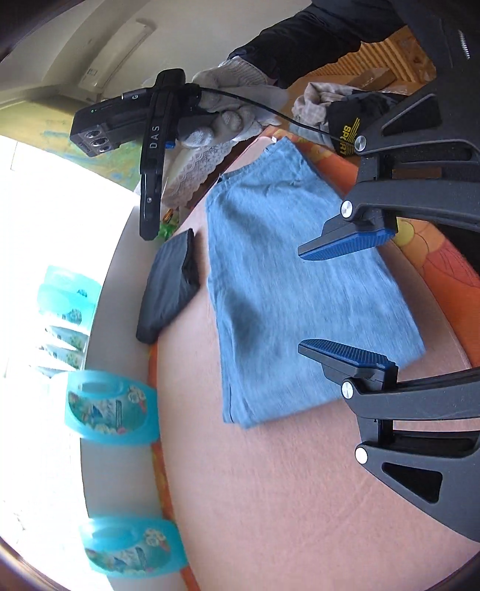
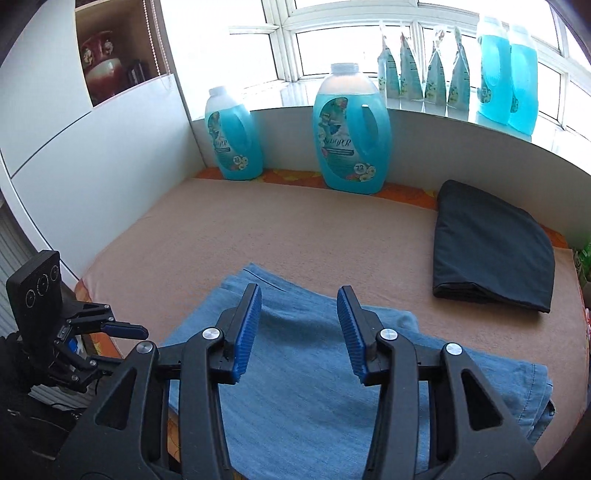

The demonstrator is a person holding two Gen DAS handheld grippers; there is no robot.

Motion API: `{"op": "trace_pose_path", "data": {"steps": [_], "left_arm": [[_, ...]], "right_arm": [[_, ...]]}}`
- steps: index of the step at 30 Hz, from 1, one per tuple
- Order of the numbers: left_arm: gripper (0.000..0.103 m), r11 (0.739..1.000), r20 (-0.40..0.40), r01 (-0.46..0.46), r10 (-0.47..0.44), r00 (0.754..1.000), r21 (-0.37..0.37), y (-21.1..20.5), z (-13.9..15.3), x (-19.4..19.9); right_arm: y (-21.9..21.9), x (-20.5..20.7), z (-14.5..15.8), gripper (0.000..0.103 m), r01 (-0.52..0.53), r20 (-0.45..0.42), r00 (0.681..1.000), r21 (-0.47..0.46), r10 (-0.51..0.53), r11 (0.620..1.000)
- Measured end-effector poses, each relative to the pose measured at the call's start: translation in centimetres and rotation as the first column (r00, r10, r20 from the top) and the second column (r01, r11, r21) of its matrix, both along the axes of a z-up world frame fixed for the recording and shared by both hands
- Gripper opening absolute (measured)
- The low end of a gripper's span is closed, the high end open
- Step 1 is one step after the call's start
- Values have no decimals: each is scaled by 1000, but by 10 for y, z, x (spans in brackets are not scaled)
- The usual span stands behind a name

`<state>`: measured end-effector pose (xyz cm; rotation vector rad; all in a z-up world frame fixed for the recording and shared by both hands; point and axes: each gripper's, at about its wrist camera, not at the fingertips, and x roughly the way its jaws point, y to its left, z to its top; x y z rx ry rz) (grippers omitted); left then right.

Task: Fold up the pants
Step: 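Move both open grippers to the edge of the folded jeans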

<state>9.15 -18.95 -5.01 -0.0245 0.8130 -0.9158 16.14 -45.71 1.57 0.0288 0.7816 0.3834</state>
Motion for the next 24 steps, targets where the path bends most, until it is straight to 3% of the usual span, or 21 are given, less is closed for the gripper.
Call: {"op": "trace_pose_path", "data": {"steps": [7, 12, 18, 24], "left_arm": [[43, 995, -156, -98, 92, 983, -34, 38, -34, 14], [43, 991, -237, -110, 91, 967, -70, 39, -54, 19], [43, 989, -293, -116, 83, 952, -96, 27, -70, 25], [43, 986, -292, -123, 86, 953, -111, 23, -77, 27]], "right_arm": [[58, 34, -17, 56, -124, -14, 992, -58, 124, 991], [95, 63, -34, 56, -245, -106, 967, -116, 233, 963], [135, 112, -66, 56, -366, -289, 900, -94, 326, 926], [172, 148, -100, 51, -481, -416, 819, -123, 395, 868]]}}
